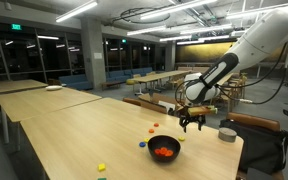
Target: Pick up the yellow, blue and orange objects from the table and put them in the bowl
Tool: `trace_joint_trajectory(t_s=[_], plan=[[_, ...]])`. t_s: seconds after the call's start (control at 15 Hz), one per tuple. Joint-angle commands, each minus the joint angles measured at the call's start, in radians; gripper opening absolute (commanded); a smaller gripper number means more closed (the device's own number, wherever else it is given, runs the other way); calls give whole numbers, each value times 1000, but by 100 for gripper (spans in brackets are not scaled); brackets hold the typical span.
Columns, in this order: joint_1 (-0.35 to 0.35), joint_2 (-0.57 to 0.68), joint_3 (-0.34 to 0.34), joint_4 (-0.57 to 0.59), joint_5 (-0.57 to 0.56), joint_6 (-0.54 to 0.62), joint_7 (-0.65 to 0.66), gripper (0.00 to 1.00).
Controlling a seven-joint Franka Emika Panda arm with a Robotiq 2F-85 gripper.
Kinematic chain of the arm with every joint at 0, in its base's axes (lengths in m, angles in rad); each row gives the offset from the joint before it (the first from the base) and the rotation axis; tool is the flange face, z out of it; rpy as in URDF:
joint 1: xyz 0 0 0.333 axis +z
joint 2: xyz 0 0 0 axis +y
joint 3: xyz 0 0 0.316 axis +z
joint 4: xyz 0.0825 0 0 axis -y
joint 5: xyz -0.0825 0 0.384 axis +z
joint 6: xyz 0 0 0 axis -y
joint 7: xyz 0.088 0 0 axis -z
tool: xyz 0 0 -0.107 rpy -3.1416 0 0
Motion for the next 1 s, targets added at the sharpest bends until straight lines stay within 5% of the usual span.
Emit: trace_joint_trajectory(t_s=[0.0, 0.27, 0.93], plan=[[-10, 71, -13, 31, 21, 103, 20, 100], [-10, 149, -3, 70, 105, 192, -8, 100], [26, 275, 5, 194, 128, 179, -13, 100]])
